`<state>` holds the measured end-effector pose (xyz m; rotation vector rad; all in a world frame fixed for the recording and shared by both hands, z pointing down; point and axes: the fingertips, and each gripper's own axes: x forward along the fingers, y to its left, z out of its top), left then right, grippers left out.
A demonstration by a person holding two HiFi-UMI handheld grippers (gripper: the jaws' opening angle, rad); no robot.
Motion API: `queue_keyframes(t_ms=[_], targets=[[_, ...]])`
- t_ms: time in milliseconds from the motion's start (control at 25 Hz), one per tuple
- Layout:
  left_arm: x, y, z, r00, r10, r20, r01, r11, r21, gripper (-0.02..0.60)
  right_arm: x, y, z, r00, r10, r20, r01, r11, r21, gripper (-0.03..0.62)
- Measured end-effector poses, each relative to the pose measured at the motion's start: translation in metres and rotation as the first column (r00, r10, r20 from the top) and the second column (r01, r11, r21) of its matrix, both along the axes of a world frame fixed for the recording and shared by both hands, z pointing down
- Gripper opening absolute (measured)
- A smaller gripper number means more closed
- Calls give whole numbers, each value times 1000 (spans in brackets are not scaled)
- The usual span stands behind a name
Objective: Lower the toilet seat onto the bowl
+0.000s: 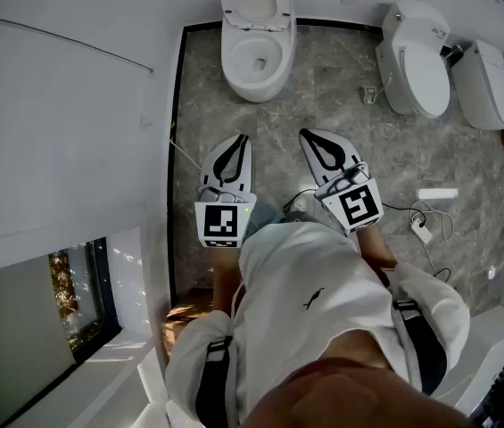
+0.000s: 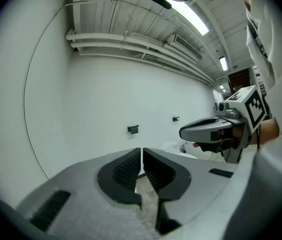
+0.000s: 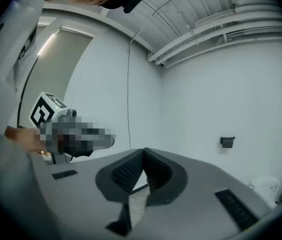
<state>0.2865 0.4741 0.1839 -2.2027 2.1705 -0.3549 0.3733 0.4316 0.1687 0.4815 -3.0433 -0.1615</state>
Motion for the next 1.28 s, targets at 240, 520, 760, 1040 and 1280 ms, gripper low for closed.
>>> queue_keyframes(t_ms=[240,520,760,1040,1280], targets=[[2,-7,1,1000,-6,-2,6,1000,3,37,0,-8,2,1000,1,9,-1,1000,-14,31],[-2,-9,5,1000,-22,-9,22,1000,-3,37,-7,-13,3,1000,-11,0,11,1000,-14,31],[-13,-17,5,1000,-16,-12,16,1000,-8,37,-23,-21,3,1000,-24,-11,24,1000,2,31],[-46,-40,7,1000,11,-5,-11,1000,-5,37,-56,-43,8,1000,-1,-18,1,1000,3,31],[-81,-69,7,999,36,-15,-36,999,1,37,-92,-69,12,999,29,-30,-29,1000,-1,31]])
